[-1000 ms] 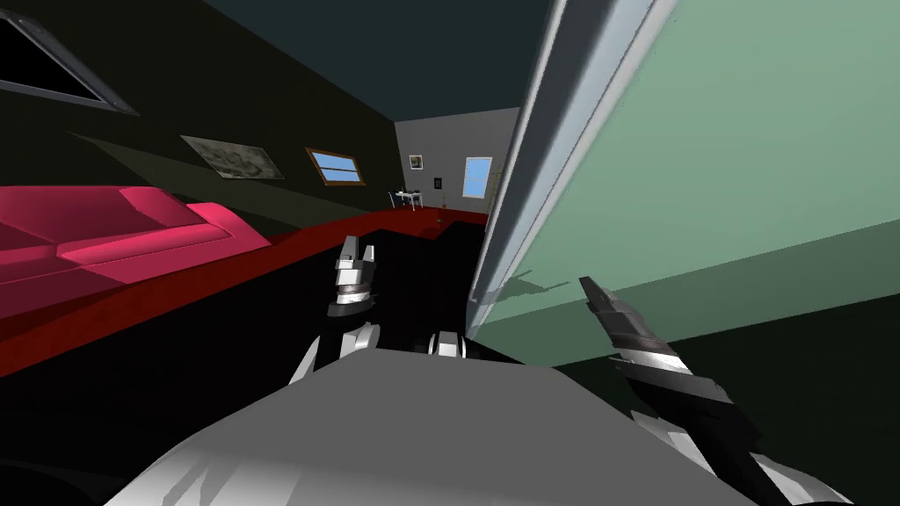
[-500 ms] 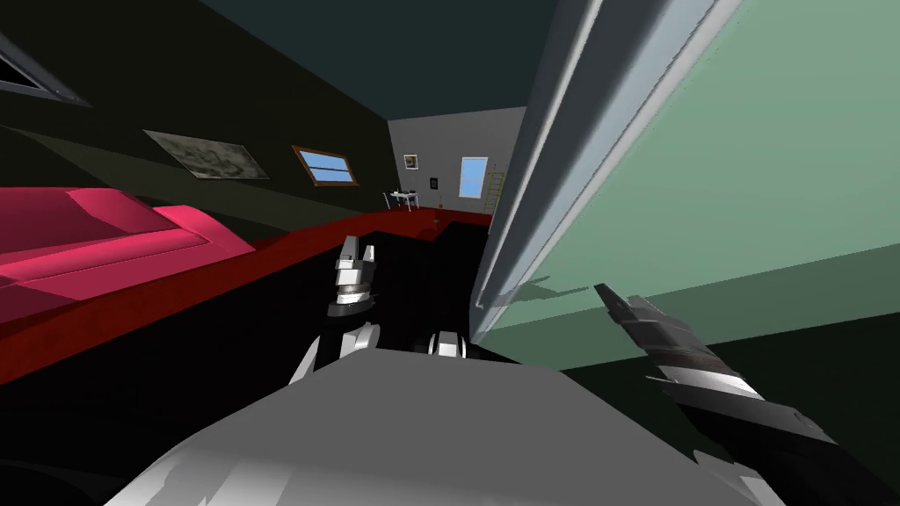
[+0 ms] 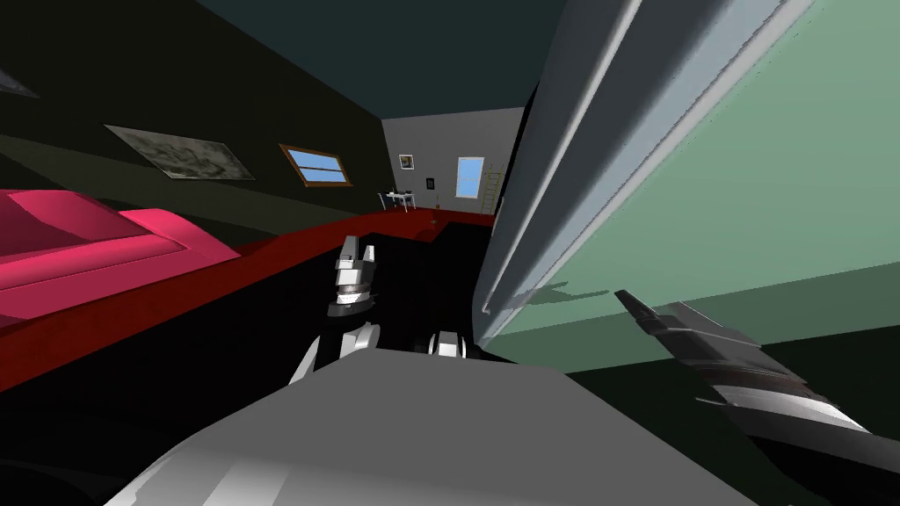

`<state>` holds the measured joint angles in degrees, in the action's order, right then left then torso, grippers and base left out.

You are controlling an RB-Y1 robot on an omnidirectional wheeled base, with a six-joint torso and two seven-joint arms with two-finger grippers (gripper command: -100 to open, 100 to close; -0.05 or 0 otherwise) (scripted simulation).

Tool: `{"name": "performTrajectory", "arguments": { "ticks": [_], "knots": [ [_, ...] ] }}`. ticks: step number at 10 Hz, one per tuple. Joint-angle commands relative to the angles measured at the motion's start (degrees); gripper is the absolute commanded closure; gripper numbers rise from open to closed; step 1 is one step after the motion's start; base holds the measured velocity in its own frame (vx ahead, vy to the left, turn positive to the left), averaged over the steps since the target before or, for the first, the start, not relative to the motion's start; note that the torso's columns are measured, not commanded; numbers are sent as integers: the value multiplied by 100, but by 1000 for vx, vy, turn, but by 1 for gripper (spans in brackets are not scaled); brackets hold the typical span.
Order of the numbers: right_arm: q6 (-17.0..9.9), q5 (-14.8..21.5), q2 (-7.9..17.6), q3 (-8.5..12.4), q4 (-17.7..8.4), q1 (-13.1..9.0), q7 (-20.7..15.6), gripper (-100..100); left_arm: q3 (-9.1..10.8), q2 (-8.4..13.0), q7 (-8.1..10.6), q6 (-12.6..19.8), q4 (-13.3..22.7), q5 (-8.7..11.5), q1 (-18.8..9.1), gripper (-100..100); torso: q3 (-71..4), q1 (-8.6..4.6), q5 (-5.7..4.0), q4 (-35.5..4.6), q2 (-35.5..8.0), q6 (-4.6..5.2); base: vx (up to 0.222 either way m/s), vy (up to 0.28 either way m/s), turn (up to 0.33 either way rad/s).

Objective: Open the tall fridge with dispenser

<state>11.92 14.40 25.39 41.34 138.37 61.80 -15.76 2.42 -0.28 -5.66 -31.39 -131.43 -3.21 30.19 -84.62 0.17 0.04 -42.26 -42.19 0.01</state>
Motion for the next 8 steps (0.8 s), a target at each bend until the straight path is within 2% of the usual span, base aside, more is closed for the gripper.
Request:
{"name": "performTrajectory", "arguments": {
  "ticks": [1,3,4,5,6,8],
  "knots": [
    [-159,138,152,389,7,271,-99,-100,-1,-1,0,0,0,0,0,0,-4,15,5,2,5,-1,98,152,-35],
    [-320,275,366,780,-3,631,-184,-100,0,0,0,0,0,0,-1,0,9,-30,-8,-4,-16,-2,96,144,-80],
    [-320,275,366,867,-3,631,-184,-100,0,0,0,0,0,0,0,0,6,-19,-6,-3,-10,-1,75,113,-52],
    [-399,342,478,1048,-5,807,-225,-100,0,0,0,0,0,0,-1,0,10,-31,-8,-4,-18,-3,64,84,-72],
    [-399,342,478,1100,-5,807,-225,-100,0,1,0,0,0,0,-1,0,11,-34,-10,-5,-18,-1,48,70,-36],
    [-551,472,714,1469,5,1146,-304,-100,0,1,0,0,0,0,-1,0,8,-11,-3,-4,-12,0,79,126,-88]
  ]
}}
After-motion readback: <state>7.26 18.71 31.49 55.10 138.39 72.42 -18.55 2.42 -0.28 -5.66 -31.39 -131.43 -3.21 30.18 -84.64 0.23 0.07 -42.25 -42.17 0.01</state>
